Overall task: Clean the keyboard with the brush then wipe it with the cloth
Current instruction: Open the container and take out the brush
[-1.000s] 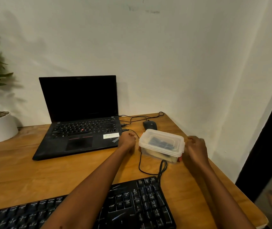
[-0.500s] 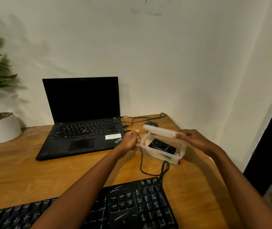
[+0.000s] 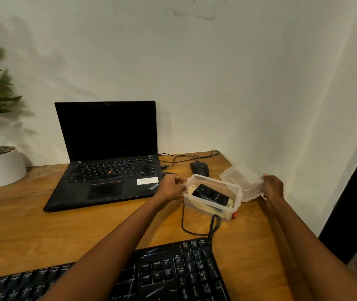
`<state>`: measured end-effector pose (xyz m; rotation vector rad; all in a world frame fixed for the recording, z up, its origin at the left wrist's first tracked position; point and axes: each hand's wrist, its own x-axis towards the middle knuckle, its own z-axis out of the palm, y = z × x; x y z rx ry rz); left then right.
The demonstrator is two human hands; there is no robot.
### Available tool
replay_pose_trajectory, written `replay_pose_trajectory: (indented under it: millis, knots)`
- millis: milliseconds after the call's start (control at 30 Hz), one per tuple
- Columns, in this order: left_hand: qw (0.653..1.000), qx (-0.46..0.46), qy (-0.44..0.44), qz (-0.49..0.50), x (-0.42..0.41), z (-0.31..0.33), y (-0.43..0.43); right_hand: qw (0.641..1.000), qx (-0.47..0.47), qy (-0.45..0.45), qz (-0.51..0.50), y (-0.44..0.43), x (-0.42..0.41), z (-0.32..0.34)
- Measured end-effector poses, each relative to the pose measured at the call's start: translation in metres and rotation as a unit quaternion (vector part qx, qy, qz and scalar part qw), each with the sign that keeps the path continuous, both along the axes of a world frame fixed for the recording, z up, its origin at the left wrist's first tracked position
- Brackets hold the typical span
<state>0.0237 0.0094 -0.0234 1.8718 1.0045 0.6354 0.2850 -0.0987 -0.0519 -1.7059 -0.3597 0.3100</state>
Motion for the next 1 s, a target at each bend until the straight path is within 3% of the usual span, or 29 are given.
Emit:
replay_pose_trajectory:
  millis: [233,367,433,533,600,667,733,800,1000]
  knots:
    - [1.000,-0.006,0.009,0.001,-0.002,0.002,0.001,0.976,-0.181,-0.121,0.019,-0.002,0.006,-0.021]
    - [0.999,0.021,0.028,0.008,-0.002,0.001,0.002,0.966,-0.229,-0.100,0.061,-0.005,0.009,-0.018]
    - [0.998,0.049,0.038,0.004,-0.002,0.002,0.003,0.945,-0.274,-0.175,0.036,-0.006,-0.001,-0.005]
    - [0.996,0.086,0.034,0.011,-0.001,0.006,0.003,0.916,-0.177,-0.359,0.036,0.001,-0.033,0.023]
    - [0.994,0.102,0.023,0.019,0.001,0.011,0.001,0.907,-0.116,-0.374,0.156,0.010,-0.057,0.044]
    - [0.993,0.117,0.023,0.020,0.002,0.014,-0.001,0.864,-0.176,-0.355,0.311,0.019,-0.080,0.058]
    - [0.991,0.128,0.028,0.011,0.001,0.017,-0.004,0.798,-0.287,-0.352,0.396,0.027,-0.094,0.061]
    - [0.991,0.131,0.030,0.005,-0.001,0.020,-0.006,0.772,-0.352,-0.351,0.396,0.034,-0.099,0.057]
    - [0.994,0.108,0.007,0.008,-0.018,0.028,-0.013,0.735,-0.429,-0.380,0.361,0.040,-0.107,0.046]
